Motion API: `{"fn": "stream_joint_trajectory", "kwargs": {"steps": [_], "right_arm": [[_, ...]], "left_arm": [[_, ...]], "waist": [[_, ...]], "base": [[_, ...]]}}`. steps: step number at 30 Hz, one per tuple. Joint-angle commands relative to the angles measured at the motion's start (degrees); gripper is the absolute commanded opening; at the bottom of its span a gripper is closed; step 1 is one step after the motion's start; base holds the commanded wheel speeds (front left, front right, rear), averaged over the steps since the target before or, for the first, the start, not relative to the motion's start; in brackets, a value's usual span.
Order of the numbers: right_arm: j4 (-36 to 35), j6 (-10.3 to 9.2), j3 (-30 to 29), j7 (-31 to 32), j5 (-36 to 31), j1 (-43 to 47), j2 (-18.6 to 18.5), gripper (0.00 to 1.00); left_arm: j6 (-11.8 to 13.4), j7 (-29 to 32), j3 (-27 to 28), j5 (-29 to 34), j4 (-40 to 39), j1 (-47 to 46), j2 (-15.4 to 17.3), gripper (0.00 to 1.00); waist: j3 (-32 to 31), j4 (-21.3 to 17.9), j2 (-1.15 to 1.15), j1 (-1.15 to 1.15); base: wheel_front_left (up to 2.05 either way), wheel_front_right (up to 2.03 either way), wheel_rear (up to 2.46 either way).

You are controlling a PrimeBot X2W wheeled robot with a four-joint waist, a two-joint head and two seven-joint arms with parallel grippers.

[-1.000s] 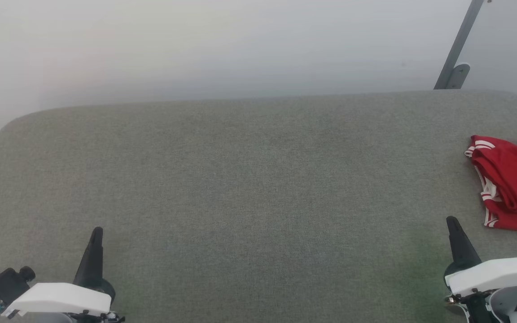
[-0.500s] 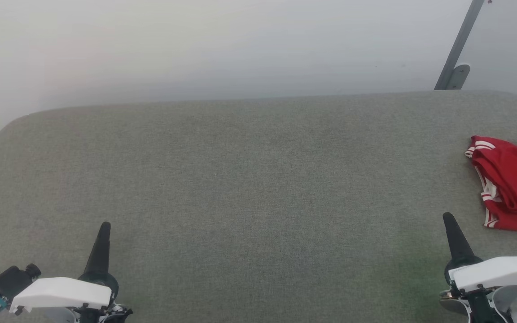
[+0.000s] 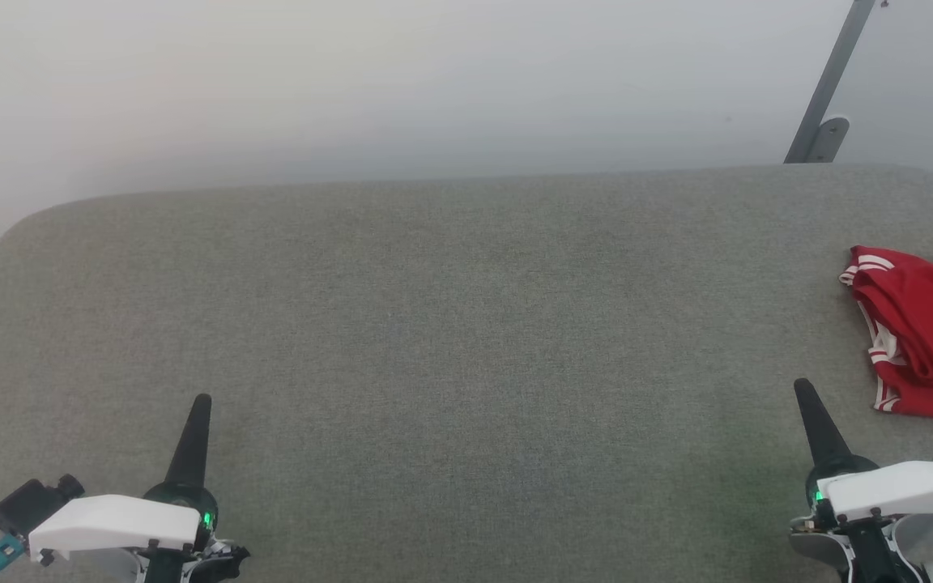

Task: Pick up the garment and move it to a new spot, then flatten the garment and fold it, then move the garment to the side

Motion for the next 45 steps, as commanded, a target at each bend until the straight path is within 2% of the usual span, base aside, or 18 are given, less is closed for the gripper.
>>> {"fn": "stream_joint_trajectory", "kwargs": {"steps": [1,45], "right_arm": [[-0.81,0.01,-0.19,0.45,1.19,-1.20,0.08,0.00],[-2.52,0.00,-0.33,4.42,20.24,-1.25,1.90,0.00]], "left_arm": [[-0.11,0.42,0.30,-0.84,-0.42,-1.27,0.09,0.00],[-0.17,5.62,1.06,-16.27,-0.13,-3.10,-3.76,0.00]], "waist": [[-0.01,0.01,0.00,0.00],[-0.26,0.20,0.00,0.00]], "base": [[0.00,0.00,0.00],[0.00,0.00,0.00]]}}
